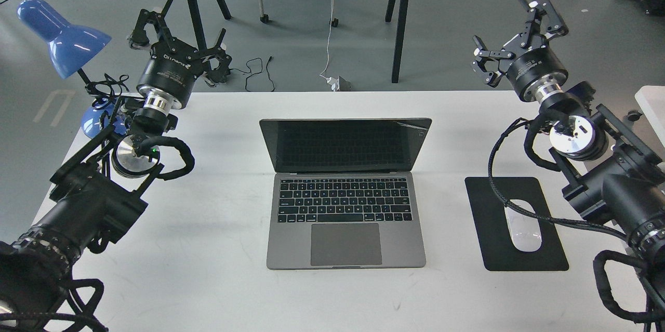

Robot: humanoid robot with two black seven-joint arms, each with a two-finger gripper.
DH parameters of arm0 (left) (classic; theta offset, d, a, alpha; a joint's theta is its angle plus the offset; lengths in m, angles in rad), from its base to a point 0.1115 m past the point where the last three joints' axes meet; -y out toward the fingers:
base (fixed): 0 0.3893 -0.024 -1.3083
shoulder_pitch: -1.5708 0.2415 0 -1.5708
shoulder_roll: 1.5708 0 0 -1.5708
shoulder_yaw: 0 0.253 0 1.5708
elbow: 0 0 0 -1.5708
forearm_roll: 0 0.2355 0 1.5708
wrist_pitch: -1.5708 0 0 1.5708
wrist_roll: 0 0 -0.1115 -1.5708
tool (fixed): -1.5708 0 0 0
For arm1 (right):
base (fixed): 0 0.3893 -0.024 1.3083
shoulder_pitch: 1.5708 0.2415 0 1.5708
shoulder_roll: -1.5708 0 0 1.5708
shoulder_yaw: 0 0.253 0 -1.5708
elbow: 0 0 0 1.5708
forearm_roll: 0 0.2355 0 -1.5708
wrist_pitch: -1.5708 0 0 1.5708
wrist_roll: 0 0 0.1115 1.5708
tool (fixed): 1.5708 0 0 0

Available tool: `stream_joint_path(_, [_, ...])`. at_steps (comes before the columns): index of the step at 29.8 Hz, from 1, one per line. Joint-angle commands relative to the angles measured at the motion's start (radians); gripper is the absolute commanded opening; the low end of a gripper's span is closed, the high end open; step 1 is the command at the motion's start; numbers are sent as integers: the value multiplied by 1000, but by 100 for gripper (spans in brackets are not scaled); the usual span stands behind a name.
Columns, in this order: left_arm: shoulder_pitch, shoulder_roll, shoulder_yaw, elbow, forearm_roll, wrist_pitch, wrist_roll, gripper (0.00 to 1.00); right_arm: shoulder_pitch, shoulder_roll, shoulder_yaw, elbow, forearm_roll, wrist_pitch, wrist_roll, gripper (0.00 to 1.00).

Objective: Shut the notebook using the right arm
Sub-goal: 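Move the right gripper over the open laptop's screen top edge, then push the laptop screen down toward the keyboard with the right gripper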

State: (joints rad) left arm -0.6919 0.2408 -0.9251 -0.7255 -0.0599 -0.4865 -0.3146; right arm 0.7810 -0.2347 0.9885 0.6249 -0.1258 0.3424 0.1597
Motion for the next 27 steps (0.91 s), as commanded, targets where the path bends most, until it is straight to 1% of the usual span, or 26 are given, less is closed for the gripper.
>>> stream_joint_path(1, [0,0,0,0,0,-1,0,100,38,81,-54,-54,0,-2,0,100])
stream_joint_path(4, [0,0,0,0,0,-1,0,100,40,107,-89,-53,0,-2,0,100])
stream_joint_path(8, [2,0,0,0,0,-1,0,100,29,112,-137,-19,3,-2,0,100])
stream_joint_path(13, [0,0,2,0,0,-1,0,100,-43,100,-179,117,3,-2,-3,100])
stream_joint_path(17, [2,0,3,0,0,-1,0,100,-112,45,-191,217,0,-2,-8,100])
stream_joint_path(23, [2,0,3,0,0,-1,0,100,-206,-37,-257,344,-1,0,-6,100])
stream_joint_path(27, [2,0,3,0,0,-1,0,100,-242,-83,-287,401,-3,1,-3,100])
